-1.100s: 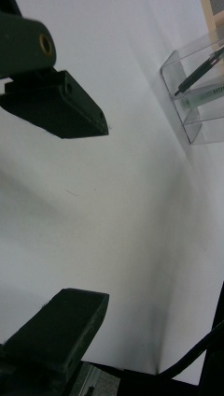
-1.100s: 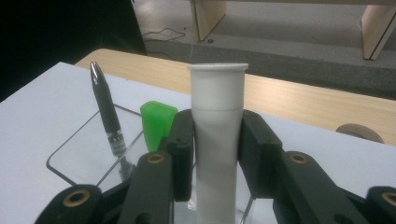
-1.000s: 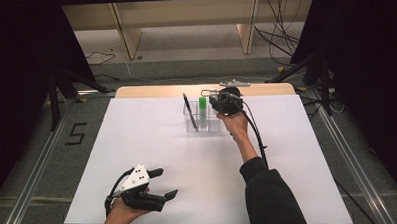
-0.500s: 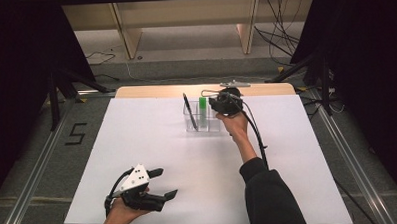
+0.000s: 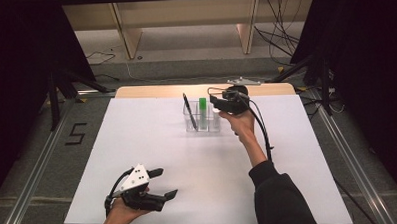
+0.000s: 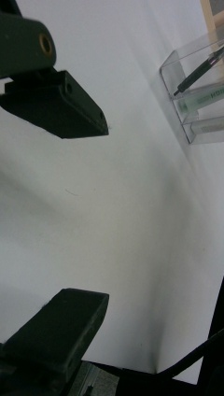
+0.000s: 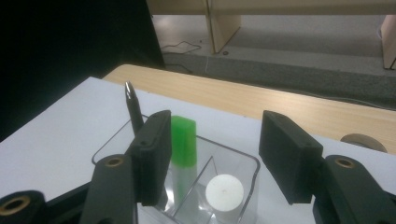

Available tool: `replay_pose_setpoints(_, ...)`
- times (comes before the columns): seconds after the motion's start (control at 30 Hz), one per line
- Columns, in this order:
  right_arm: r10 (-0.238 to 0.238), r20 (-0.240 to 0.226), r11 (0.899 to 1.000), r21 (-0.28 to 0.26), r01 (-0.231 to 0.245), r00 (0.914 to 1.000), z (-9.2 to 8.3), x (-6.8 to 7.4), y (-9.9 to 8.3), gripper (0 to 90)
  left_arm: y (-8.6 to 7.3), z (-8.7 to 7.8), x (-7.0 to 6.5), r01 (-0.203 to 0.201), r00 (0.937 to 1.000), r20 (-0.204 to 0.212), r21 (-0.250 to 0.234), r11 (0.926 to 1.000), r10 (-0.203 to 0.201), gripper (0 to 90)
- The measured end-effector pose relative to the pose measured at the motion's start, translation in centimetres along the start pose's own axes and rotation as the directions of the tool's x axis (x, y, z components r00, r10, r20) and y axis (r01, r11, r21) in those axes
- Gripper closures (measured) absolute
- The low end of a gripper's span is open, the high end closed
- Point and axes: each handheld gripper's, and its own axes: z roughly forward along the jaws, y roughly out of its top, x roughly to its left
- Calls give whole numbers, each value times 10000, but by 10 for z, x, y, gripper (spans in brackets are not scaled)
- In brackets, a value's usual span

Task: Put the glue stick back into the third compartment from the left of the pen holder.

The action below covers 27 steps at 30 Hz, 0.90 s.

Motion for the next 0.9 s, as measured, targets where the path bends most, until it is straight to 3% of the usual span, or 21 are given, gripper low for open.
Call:
replay_pose_setpoints(0.5,-498,-727,9988,-70,495,9961,-26,10,-9,401,0,0,0,37,10000,33,-41,10000,-37,159)
replay_pose_setpoints(0.57,-513,-1059,9986,-179,497,9931,-37,14,-12,370,0,-1,1,90,9999,70,-39,10000,-90,159)
replay_pose_setpoints(0.77,-761,-1129,9968,-328,728,9907,-64,20,-17,295,0,-2,3,287,9996,-11,-202,9994,-287,158)
replay_pose_setpoints(0.9,-804,-1351,9962,-434,752,9876,-94,16,-36,277,0,-2,3,252,9997,-3,-160,9996,-252,158)
